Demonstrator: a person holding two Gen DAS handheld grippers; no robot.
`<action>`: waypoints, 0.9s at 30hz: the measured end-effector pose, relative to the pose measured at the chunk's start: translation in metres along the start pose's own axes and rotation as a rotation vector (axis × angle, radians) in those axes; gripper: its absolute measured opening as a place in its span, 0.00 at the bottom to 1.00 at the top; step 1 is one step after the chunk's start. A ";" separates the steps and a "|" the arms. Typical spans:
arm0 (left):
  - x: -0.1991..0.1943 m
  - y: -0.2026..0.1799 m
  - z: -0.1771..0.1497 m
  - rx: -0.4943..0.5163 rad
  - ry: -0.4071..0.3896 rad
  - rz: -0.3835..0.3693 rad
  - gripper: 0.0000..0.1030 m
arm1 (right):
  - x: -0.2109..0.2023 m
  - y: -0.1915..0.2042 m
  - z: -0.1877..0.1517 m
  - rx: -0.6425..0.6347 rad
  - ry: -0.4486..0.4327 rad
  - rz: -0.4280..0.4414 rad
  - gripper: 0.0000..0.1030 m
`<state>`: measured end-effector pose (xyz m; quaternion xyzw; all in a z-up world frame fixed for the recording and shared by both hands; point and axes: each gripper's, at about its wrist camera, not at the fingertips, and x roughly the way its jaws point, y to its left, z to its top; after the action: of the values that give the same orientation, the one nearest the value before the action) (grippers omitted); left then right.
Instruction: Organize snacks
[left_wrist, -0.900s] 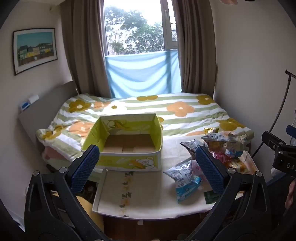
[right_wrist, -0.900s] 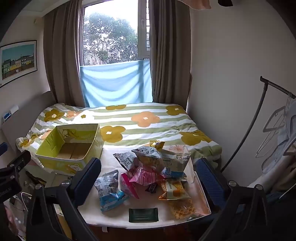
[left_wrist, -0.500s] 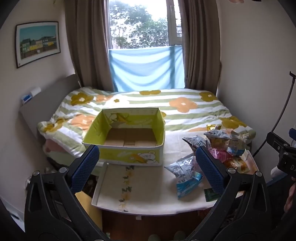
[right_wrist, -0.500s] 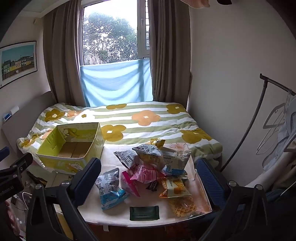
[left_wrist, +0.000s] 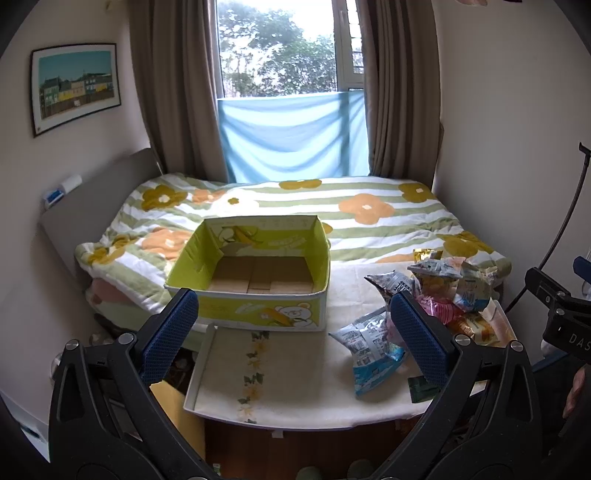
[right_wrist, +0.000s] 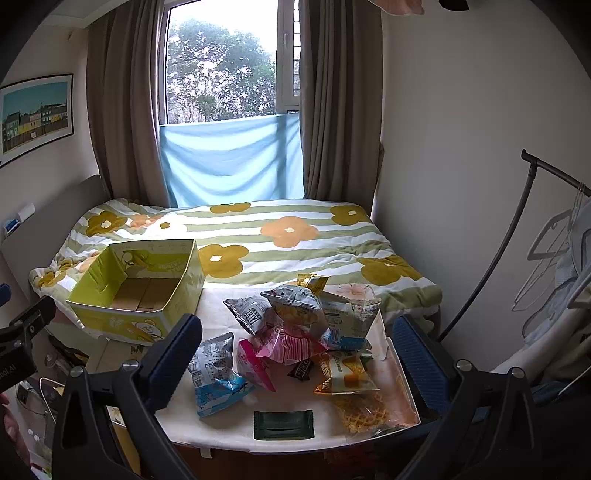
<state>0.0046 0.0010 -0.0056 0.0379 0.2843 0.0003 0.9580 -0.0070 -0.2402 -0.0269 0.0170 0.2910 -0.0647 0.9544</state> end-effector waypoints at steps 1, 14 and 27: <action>0.000 0.002 0.001 -0.002 0.002 0.000 1.00 | 0.001 0.001 0.000 -0.004 0.001 0.001 1.00; 0.005 0.006 0.003 -0.014 0.013 -0.012 1.00 | 0.006 0.004 -0.001 -0.017 -0.002 0.009 1.00; 0.009 0.008 0.003 -0.012 0.024 -0.013 1.00 | 0.007 0.004 -0.001 -0.011 0.006 0.012 1.00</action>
<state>0.0140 0.0092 -0.0079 0.0304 0.2959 -0.0036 0.9547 -0.0010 -0.2369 -0.0321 0.0135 0.2939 -0.0572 0.9540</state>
